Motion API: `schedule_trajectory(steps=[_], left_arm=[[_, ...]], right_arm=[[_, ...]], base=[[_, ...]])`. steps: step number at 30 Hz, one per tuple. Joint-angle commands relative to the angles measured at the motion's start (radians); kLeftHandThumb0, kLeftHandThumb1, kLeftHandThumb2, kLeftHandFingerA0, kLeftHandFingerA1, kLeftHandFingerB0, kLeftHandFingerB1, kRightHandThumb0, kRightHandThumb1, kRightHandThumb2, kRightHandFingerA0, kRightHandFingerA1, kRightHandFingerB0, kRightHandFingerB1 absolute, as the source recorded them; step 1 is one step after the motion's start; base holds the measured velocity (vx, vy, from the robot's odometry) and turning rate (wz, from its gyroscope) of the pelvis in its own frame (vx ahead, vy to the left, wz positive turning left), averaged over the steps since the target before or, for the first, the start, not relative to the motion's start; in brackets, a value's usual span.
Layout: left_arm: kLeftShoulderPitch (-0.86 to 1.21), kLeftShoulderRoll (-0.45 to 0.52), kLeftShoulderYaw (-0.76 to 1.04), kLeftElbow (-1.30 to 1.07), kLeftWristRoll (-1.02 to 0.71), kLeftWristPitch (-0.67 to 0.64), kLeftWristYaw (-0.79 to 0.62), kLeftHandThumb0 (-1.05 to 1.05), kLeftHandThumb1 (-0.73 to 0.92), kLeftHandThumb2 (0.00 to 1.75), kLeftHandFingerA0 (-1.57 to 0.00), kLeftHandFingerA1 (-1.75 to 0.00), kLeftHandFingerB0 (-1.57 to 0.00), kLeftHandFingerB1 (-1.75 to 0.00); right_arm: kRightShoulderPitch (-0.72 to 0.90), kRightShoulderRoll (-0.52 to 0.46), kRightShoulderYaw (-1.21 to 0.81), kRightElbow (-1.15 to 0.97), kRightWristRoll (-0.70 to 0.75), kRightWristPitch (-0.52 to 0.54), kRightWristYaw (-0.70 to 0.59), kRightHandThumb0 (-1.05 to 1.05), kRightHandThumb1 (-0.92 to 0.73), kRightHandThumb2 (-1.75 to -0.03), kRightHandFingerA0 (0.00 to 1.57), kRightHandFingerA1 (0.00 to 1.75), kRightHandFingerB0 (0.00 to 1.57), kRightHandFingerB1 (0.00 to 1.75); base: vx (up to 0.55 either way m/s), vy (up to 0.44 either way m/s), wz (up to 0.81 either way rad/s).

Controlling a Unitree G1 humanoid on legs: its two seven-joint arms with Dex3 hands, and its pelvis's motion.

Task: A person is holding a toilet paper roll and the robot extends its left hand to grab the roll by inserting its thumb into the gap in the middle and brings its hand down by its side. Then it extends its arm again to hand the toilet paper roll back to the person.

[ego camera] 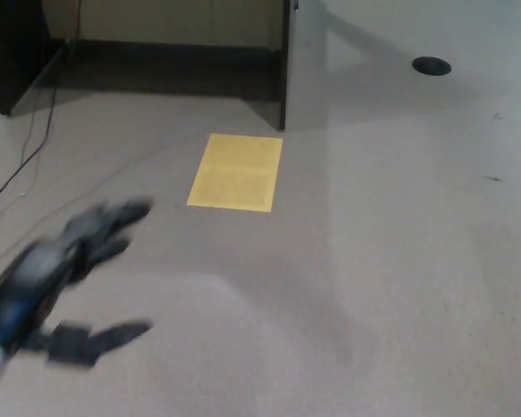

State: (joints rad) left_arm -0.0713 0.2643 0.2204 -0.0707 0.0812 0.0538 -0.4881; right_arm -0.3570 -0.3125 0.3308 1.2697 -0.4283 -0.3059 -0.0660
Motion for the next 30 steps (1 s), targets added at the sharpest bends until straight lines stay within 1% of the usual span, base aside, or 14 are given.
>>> schedule_trajectory(steps=[1, 2, 3, 4, 7, 8, 10, 13, 15, 18, 21, 26, 28, 30], left_arm=[[0.239, 0.02, 0.164, 0.432, -0.002, -0.424, 0.219, -0.2, 0.56, 0.59, -0.26, -0.34, -0.25, -0.31], [0.241, 0.021, 0.163, 0.445, 0.004, -0.427, 0.228, -0.2, 0.56, 0.59, -0.26, -0.34, -0.25, -0.31], [0.267, 0.018, 0.17, 0.458, 0.002, -0.394, 0.234, -0.18, 0.58, 0.59, -0.28, -0.34, -0.26, -0.31], [0.276, 0.018, 0.174, 0.497, -0.003, -0.418, 0.236, -0.14, 0.59, 0.59, -0.26, -0.35, -0.25, -0.3], [0.272, 0.039, 0.169, 0.615, -0.01, -0.443, 0.222, -0.16, 0.59, 0.58, -0.19, -0.36, -0.22, -0.28], [0.274, 0.045, 0.165, 0.652, -0.012, -0.439, 0.215, -0.16, 0.59, 0.58, -0.19, -0.36, -0.22, -0.28], [0.276, 0.05, 0.151, 0.731, 0.004, -0.487, 0.233, -0.1, 0.58, 0.57, -0.18, -0.35, -0.23, -0.28], [0.276, 0.054, 0.137, 0.797, 0.004, -0.495, 0.232, -0.12, 0.57, 0.57, -0.17, -0.34, -0.21, -0.28], [0.271, 0.066, 0.117, 0.868, 0.024, -0.529, 0.255, -0.09, 0.57, 0.57, -0.19, -0.33, -0.22, -0.28], [0.279, 0.086, 0.102, 0.906, 0.039, -0.523, 0.276, -0.13, 0.56, 0.58, -0.2, -0.34, -0.23, -0.29], [0.254, 0.094, 0.097, 0.925, 0.036, -0.524, 0.296, -0.18, 0.56, 0.58, -0.21, -0.35, -0.24, -0.3], [0.231, 0.112, 0.061, 0.985, 0.044, -0.553, 0.316, -0.21, 0.56, 0.59, -0.23, -0.37, -0.24, -0.3], [0.221, 0.113, 0.054, 1.004, 0.029, -0.555, 0.316, -0.23, 0.56, 0.59, -0.27, -0.37, -0.26, -0.31], [0.224, 0.116, 0.051, 1.01, 0.027, -0.554, 0.318, -0.23, 0.56, 0.59, -0.27, -0.37, -0.26, -0.31]], right_arm=[[0.035, -0.019, -0.008, 0.019, -0.001, 0.011, -0.004, -0.34, -0.65, -0.6, 0.76, 0.61, 0.58, 0.44], [0.036, -0.02, -0.008, 0.019, -0.001, 0.011, -0.004, -0.34, -0.65, -0.6, 0.76, 0.61, 0.58, 0.44], [0.045, -0.021, -0.01, 0.018, 0.0, 0.006, -0.01, -0.34, -0.65, -0.6, 0.77, 0.62, 0.58, 0.45], [0.051, -0.023, -0.009, 0.018, 0.0, 0.008, -0.007, -0.34, -0.65, -0.6, 0.77, 0.62, 0.58, 0.44], [0.038, -0.027, -0.01, 0.021, 0.0, 0.008, -0.002, -0.35, -0.65, -0.6, 0.77, 0.63, 0.59, 0.45], [0.041, -0.026, -0.012, 0.022, 0.002, 0.009, -0.002, -0.35, -0.65, -0.6, 0.77, 0.63, 0.59, 0.45], [0.05, -0.031, -0.01, 0.023, 0.0, 0.007, -0.006, -0.35, -0.65, -0.59, 0.78, 0.65, 0.59, 0.45], [0.059, -0.036, -0.008, 0.025, -0.003, 0.011, -0.002, -0.36, -0.66, -0.6, 0.76, 0.63, 0.58, 0.44], [0.059, -0.036, -0.006, 0.025, -0.005, 0.015, -0.001, -0.35, -0.66, -0.6, 0.77, 0.66, 0.59, 0.44], [0.062, -0.027, -0.001, 0.021, -0.008, 0.013, -0.005, -0.35, -0.66, -0.6, 0.76, 0.64, 0.58, 0.44], [0.018, -0.018, 0.004, 0.027, -0.014, 0.033, 0.005, -0.34, -0.66, -0.6, 0.74, 0.57, 0.57, 0.43], [0.016, -0.02, 0.007, 0.03, -0.016, 0.033, 0.0, -0.35, -0.66, -0.6, 0.74, 0.62, 0.58, 0.44], [0.017, -0.02, -0.003, 0.027, -0.006, 0.032, -0.003, -0.34, -0.66, -0.6, 0.73, 0.6, 0.52, 0.41], [0.025, -0.018, -0.012, 0.027, 0.002, 0.031, -0.007, -0.34, -0.66, -0.6, 0.73, 0.6, 0.52, 0.41]], base=[[0.0, 0.0, 0.0], [0.0, 0.0, 0.0], [0.0, 0.0, 0.0], [0.0, 0.0, 0.0], [0.0, 0.0, 0.0], [0.0, 0.0, 0.0], [0.0, 0.0, 0.0], [0.0, 0.0, 0.0], [0.0, 0.0, 0.0], [0.0, 0.0, 0.0], [0.0, 0.0, 0.0], [0.0, 0.0, 0.0], [0.0, 0.0, 0.0], [0.0, 0.0, 0.0]])
